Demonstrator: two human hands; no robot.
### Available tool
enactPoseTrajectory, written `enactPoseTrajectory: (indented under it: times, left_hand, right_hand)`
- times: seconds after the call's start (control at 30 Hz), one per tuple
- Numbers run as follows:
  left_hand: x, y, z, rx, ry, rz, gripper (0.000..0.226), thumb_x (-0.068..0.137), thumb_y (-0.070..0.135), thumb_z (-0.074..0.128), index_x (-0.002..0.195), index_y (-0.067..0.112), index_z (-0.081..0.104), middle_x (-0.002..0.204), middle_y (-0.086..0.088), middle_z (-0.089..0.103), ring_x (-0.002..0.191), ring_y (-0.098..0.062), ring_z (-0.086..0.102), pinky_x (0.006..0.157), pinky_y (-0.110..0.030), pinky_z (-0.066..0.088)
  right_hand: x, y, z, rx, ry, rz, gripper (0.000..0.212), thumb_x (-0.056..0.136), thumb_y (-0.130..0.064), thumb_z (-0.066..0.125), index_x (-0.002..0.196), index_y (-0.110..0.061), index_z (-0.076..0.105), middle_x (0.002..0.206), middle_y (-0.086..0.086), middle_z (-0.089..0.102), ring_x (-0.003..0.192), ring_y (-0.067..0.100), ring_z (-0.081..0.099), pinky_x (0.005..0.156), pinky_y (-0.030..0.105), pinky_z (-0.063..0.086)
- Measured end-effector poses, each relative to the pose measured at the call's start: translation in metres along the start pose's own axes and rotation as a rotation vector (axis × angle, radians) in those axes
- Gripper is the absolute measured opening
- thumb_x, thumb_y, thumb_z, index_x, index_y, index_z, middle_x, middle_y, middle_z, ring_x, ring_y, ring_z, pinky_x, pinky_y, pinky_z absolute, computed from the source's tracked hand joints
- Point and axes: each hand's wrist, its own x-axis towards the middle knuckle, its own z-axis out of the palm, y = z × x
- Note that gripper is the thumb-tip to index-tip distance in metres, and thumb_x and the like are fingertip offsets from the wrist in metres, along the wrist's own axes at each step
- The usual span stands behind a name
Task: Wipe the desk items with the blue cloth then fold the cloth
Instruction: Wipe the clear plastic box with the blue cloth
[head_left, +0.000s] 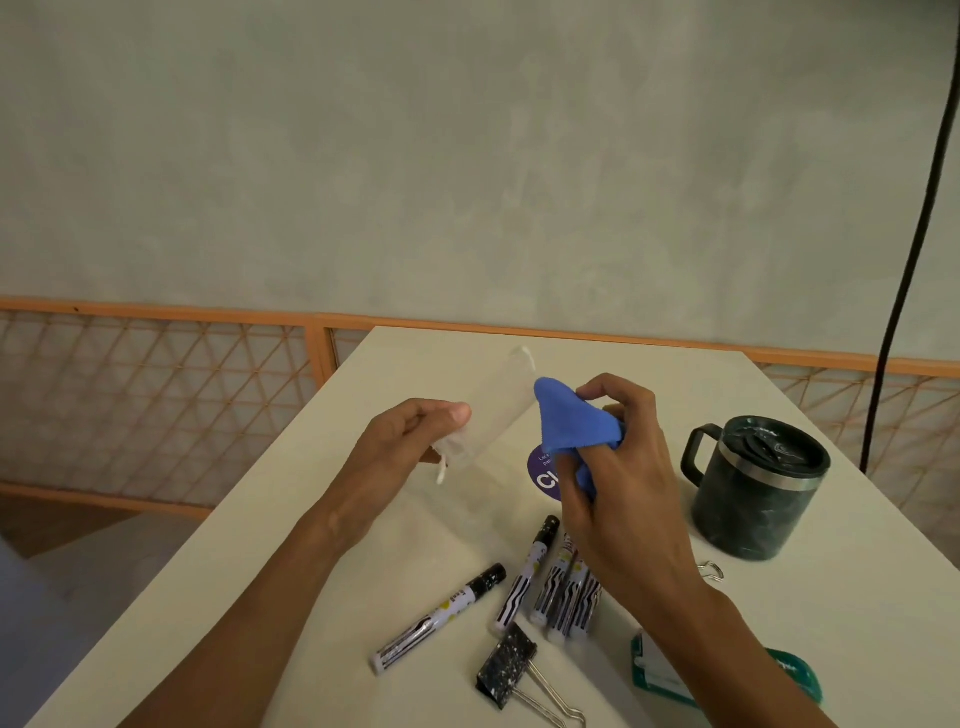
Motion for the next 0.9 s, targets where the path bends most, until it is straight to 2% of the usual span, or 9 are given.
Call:
enactPoseTrajectory:
  times: [0.13,0.27,0.33,0.4,0.43,0.57,0.7,0.83,0.9]
  left_hand:
    - [0.003,-0.002,0.000,0.009,0.041,-0.010,0.067,0.072,0.075,0.079,0.110,0.020,0.081,0.107,-0.003,0.081,0.103,-0.031,0.076,0.096,-0.042,0.059]
    - [0.004,0.000,0.001,0.020,0.053,0.011,0.065,0.071,0.073,0.079,0.108,0.020,0.080,0.109,-0.004,0.080,0.105,-0.030,0.075,0.093,-0.040,0.061]
    - [0.004,0.000,0.004,0.023,0.054,0.022,0.064,0.069,0.071,0.080,0.109,0.021,0.080,0.110,-0.005,0.079,0.104,-0.027,0.076,0.090,-0.038,0.061]
    - [0.004,0.000,0.005,0.034,0.065,0.032,0.065,0.068,0.071,0.080,0.110,0.021,0.080,0.111,-0.005,0.078,0.104,-0.026,0.075,0.091,-0.040,0.062]
    - [0.004,0.000,0.006,0.037,0.070,0.036,0.065,0.068,0.072,0.080,0.110,0.021,0.080,0.111,-0.005,0.078,0.103,-0.025,0.075,0.092,-0.041,0.062]
    - [0.004,0.001,0.002,0.068,0.070,0.065,0.064,0.068,0.072,0.078,0.110,0.023,0.080,0.110,-0.002,0.079,0.102,-0.020,0.076,0.089,-0.035,0.061]
    - [0.003,0.002,0.005,0.088,0.052,0.075,0.066,0.067,0.072,0.075,0.112,0.023,0.079,0.109,0.000,0.080,0.101,-0.016,0.076,0.084,-0.028,0.060]
    - [0.003,0.003,0.009,0.039,0.071,0.061,0.066,0.068,0.072,0.077,0.110,0.022,0.080,0.107,-0.002,0.080,0.101,-0.022,0.076,0.088,-0.034,0.060]
    - [0.002,0.004,0.012,0.009,0.088,0.053,0.067,0.069,0.073,0.076,0.111,0.021,0.080,0.107,-0.001,0.080,0.102,-0.024,0.076,0.089,-0.035,0.060]
  right_hand:
    - [-0.002,-0.003,0.000,-0.047,-0.015,-0.032,0.022,0.092,-0.009,0.073,0.111,-0.013,0.063,0.149,0.005,0.041,0.098,0.025,0.054,0.076,0.039,0.052]
    - [0.000,-0.003,0.004,-0.093,-0.062,-0.063,0.029,0.089,-0.006,0.073,0.116,-0.013,0.067,0.153,0.008,0.038,0.106,0.031,0.055,0.082,0.040,0.053]
    - [-0.002,-0.001,0.007,-0.106,-0.074,-0.050,0.035,0.088,-0.003,0.070,0.121,-0.013,0.067,0.155,0.004,0.035,0.109,0.029,0.052,0.088,0.033,0.049]
    - [-0.006,-0.006,0.012,-0.079,-0.104,-0.006,0.042,0.089,-0.002,0.066,0.130,-0.013,0.065,0.155,-0.008,0.029,0.111,0.024,0.048,0.094,0.019,0.039]
    - [-0.008,-0.009,0.013,-0.079,-0.116,-0.007,0.044,0.089,-0.001,0.064,0.132,-0.012,0.065,0.155,-0.010,0.028,0.111,0.023,0.047,0.093,0.018,0.038]
    - [-0.001,-0.013,0.007,-0.142,-0.067,-0.031,0.037,0.084,0.005,0.067,0.118,-0.008,0.069,0.155,0.004,0.031,0.107,0.030,0.048,0.082,0.037,0.049]
    - [0.002,-0.011,0.001,-0.131,-0.036,-0.011,0.041,0.082,0.004,0.071,0.120,-0.010,0.069,0.152,0.005,0.033,0.106,0.030,0.050,0.080,0.039,0.052]
    - [-0.002,-0.020,0.008,-0.149,-0.037,-0.061,0.038,0.079,0.011,0.067,0.114,-0.005,0.070,0.149,0.009,0.035,0.101,0.033,0.050,0.078,0.044,0.048]
    - [-0.007,-0.031,0.014,-0.133,-0.049,-0.111,0.043,0.073,0.016,0.065,0.112,-0.003,0.070,0.147,0.010,0.037,0.099,0.033,0.048,0.077,0.040,0.044]
